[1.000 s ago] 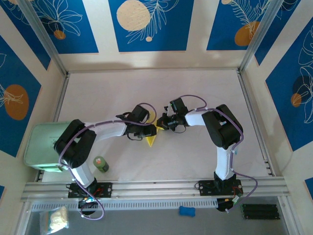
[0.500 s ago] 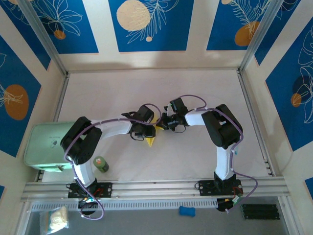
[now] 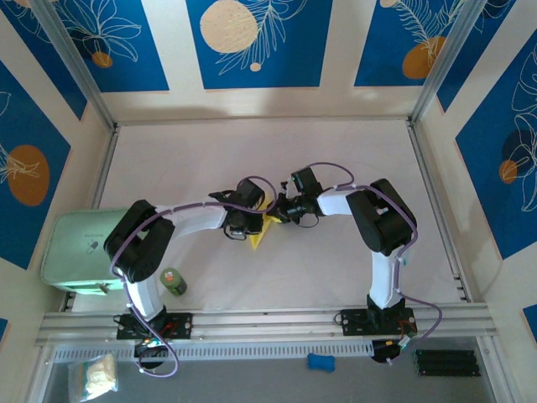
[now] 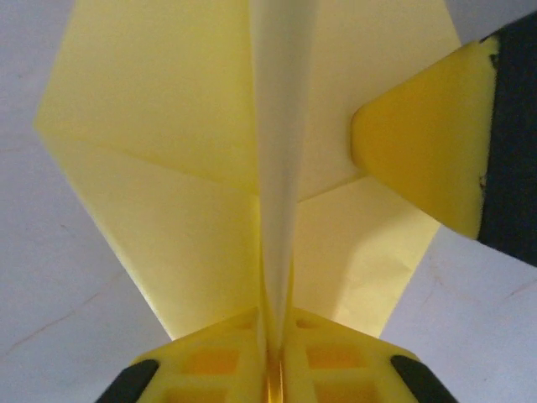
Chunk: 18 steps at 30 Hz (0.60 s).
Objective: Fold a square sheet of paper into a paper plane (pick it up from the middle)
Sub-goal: Move a paper plane to the center of the table.
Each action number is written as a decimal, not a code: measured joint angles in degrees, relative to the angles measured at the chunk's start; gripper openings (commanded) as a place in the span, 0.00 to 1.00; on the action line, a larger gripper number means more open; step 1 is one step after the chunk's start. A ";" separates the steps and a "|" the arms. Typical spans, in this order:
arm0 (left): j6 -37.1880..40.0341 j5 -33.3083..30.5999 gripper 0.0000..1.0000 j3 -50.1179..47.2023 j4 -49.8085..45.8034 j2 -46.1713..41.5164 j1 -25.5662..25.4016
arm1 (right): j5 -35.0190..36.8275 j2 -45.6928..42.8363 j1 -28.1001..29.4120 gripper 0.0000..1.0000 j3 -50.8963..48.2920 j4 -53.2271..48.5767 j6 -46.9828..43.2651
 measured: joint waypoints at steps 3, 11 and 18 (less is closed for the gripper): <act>0.52 -1.16 0.06 1.16 -1.22 0.00 0.02 | 1.16 -1.68 -0.35 0.39 -0.50 -0.52 0.17; 5.38 -3.74 0.04 8.81 -4.83 1.66 2.64 | 10.73 -17.49 -6.58 0.60 -8.35 -5.31 -2.27; 9.42 -4.22 0.04 22.16 -6.12 11.65 8.46 | 18.43 -26.23 -8.61 0.69 -9.62 -9.16 -6.51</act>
